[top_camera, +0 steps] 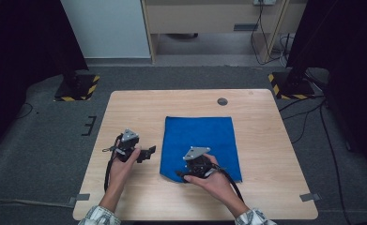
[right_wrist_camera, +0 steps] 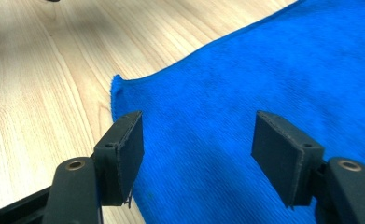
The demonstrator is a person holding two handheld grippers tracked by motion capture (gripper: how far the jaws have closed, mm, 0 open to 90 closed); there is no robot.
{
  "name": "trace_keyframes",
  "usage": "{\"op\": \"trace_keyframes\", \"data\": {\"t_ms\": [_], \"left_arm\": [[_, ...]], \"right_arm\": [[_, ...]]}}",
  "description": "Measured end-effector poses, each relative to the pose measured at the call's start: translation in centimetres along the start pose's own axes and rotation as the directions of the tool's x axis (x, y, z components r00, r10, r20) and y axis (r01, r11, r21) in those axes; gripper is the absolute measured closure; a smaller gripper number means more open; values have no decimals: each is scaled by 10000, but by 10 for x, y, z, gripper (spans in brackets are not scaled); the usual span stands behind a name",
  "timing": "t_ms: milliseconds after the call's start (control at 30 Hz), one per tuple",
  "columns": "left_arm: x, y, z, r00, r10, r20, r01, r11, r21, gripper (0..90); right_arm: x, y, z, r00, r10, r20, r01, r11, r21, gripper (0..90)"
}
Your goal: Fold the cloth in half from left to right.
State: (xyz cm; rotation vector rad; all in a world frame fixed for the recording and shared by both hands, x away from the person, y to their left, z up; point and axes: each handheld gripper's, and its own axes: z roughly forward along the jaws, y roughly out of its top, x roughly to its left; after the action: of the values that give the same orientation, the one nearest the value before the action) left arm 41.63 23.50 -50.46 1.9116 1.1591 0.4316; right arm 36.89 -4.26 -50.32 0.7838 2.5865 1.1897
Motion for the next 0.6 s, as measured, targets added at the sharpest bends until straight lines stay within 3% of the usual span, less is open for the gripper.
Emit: {"op": "trace_keyframes", "data": {"t_ms": [167, 333, 600], "left_arm": [[2, -3, 3, 9994, 192, -288, -183, 9993, 318, 103], [2, -4, 2, 9990, 193, -400, -180, 9993, 333, 103], [5, -4, 1, 9988, 75, -475, -66, 9998, 204, 105]], "right_arm": [[9, 6, 9, 9998, 10, -201, -6, 9999, 162, 288], [22, 11, 19, 9988, -67, -482, 77, 9998, 204, 286], [37, 13, 28, 9947, -447, -927, 471, 9986, 239, 374]]}}
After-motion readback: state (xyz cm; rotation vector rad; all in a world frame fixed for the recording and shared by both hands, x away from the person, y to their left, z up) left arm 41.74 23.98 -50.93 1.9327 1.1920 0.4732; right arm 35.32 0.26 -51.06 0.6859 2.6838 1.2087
